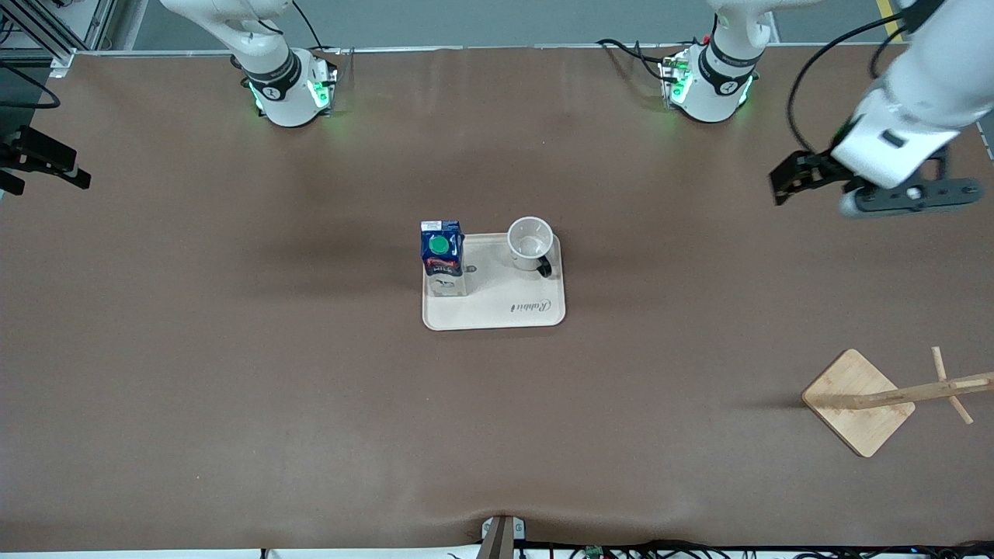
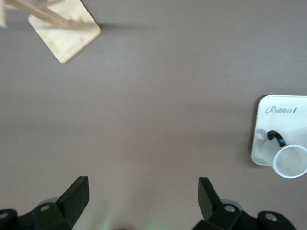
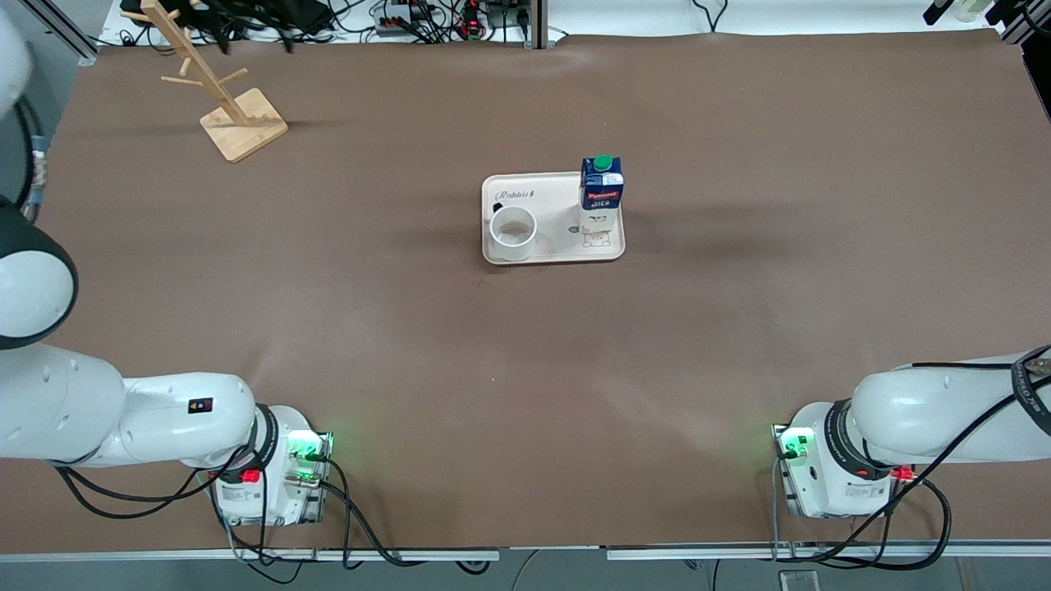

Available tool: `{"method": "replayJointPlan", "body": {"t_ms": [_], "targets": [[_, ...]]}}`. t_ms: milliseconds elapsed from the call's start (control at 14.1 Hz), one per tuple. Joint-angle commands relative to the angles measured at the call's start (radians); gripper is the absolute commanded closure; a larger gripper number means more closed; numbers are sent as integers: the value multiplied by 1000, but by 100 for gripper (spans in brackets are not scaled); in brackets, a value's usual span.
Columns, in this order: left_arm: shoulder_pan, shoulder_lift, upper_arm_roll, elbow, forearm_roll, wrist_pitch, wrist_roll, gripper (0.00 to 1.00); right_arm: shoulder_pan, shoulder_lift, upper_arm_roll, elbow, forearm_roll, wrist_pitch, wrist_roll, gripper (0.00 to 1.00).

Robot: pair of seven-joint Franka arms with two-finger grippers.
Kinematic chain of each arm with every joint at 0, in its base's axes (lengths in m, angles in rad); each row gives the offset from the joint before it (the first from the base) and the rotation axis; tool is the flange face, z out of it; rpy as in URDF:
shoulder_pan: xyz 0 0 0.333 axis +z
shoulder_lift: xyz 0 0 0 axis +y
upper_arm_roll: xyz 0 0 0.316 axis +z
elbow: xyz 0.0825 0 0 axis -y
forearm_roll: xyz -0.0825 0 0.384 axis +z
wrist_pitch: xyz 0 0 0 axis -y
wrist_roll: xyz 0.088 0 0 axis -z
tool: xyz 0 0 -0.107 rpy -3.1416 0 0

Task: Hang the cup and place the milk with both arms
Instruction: 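Move the left gripper toward the white mug on the tray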

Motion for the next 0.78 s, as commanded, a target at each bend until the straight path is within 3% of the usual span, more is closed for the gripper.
{"method": "replayJointPlan", "body": {"t_ms": [0,356,711], "targets": [[-41,77,-84,1,25,38,-230,0,-22,1,12,4,26,-9,-6,0],[-176,186,-121,-100,25,238,-493,0,-24,2,12,3,24,-9,-6,0],[-344,377,-115,-134,55,445,-663,0,-22,2,12,3,24,-8,-6,0]]}}
